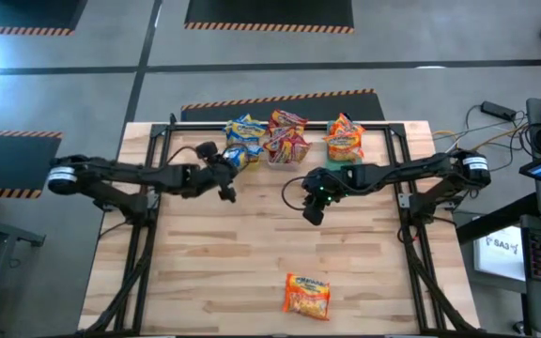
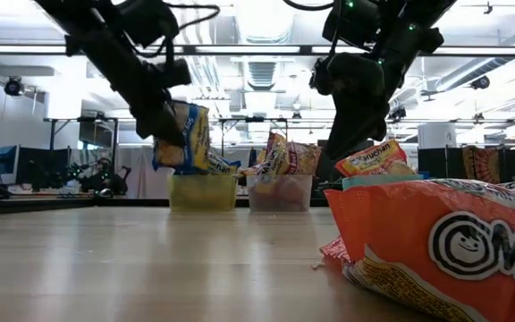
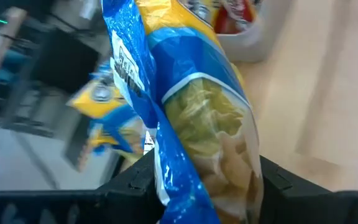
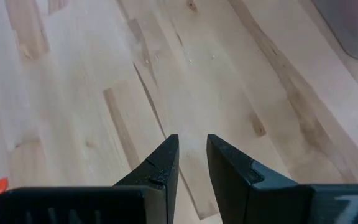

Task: Sort Maruchan noodles
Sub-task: Put the blue pack into the yellow bin

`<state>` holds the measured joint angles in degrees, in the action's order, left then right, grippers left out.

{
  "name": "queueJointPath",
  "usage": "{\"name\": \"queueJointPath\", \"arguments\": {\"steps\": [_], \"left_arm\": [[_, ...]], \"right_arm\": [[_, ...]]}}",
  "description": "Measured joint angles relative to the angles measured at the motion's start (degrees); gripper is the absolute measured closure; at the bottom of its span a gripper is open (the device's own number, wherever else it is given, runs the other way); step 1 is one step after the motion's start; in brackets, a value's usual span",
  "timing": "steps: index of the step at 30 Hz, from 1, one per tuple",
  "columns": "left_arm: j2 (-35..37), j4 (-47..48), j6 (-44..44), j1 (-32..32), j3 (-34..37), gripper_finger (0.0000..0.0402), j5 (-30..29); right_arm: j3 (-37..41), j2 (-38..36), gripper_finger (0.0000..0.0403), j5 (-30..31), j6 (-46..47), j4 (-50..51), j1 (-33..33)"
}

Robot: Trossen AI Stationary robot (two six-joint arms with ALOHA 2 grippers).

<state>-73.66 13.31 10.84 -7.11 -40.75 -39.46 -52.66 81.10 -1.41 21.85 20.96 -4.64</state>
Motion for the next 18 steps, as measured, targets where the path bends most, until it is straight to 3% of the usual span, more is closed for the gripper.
{"name": "queueJointPath", "arguments": {"steps": [3,8,13,18], "left_arm": [[-0.87,-0.13,0.28,-2.44,0.01,0.0270,5.28],[-1.42,-1.69,4.61,-4.94,0.19,0.0270,1.68],[-1.40,-1.81,8.63,-7.05,-1.42,0.0270,9.51],[-1.57,-1.73,12.63,-9.99,-3.12,0.0270,12.97]], "right_arm": [[0.11,0.00,0.0330,0.00,0.00,0.19,0.11],[0.23,0.00,0.0330,-0.02,0.02,0.23,0.32],[0.23,0.00,0.0330,0.00,0.02,0.15,0.37],[0.23,0.00,0.0330,-0.02,0.09,0.01,0.37]]}}
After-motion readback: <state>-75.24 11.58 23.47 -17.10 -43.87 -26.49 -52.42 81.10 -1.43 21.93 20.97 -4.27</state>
